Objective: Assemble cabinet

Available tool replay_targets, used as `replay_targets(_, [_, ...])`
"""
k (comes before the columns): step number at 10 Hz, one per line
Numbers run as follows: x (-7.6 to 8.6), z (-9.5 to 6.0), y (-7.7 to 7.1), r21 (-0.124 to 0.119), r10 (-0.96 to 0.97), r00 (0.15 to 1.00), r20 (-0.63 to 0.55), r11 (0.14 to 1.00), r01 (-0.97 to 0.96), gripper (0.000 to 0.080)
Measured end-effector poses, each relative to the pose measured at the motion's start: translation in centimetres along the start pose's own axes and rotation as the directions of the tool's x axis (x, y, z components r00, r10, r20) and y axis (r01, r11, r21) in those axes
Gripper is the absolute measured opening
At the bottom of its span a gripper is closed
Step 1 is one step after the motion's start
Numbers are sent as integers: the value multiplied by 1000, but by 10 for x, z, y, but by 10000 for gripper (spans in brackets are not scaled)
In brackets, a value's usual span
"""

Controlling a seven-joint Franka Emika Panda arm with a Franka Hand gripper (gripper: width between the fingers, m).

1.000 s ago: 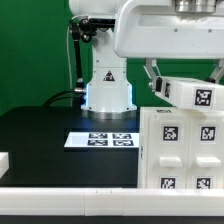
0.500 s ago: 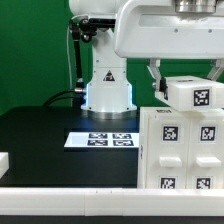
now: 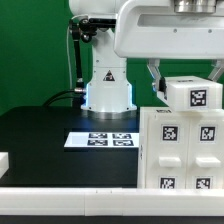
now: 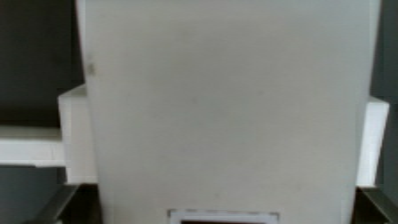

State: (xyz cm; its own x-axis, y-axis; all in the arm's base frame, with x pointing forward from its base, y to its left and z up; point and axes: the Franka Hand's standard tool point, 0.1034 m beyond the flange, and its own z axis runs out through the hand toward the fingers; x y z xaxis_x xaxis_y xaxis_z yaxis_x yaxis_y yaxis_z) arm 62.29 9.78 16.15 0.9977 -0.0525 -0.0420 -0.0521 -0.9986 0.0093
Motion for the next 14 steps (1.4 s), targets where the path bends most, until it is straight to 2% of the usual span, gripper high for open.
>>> replay_targets(1, [-1, 0, -2, 0, 121, 993, -2, 993, -121, 551])
replay_targets(3, [0, 0, -4, 21, 383, 923, -21, 924, -383, 551])
replay_targets(7, [-1, 1, -4, 36, 577, 817, -3, 816, -577, 551])
replay_targets(8, [-1, 1, -3, 56, 728, 684, 30, 682, -729, 551])
replay_targets(10, [1, 1, -4, 95, 892, 448, 61, 442, -892, 551])
replay_targets(14, [0, 2, -6, 79, 959, 270, 83, 263, -961, 551])
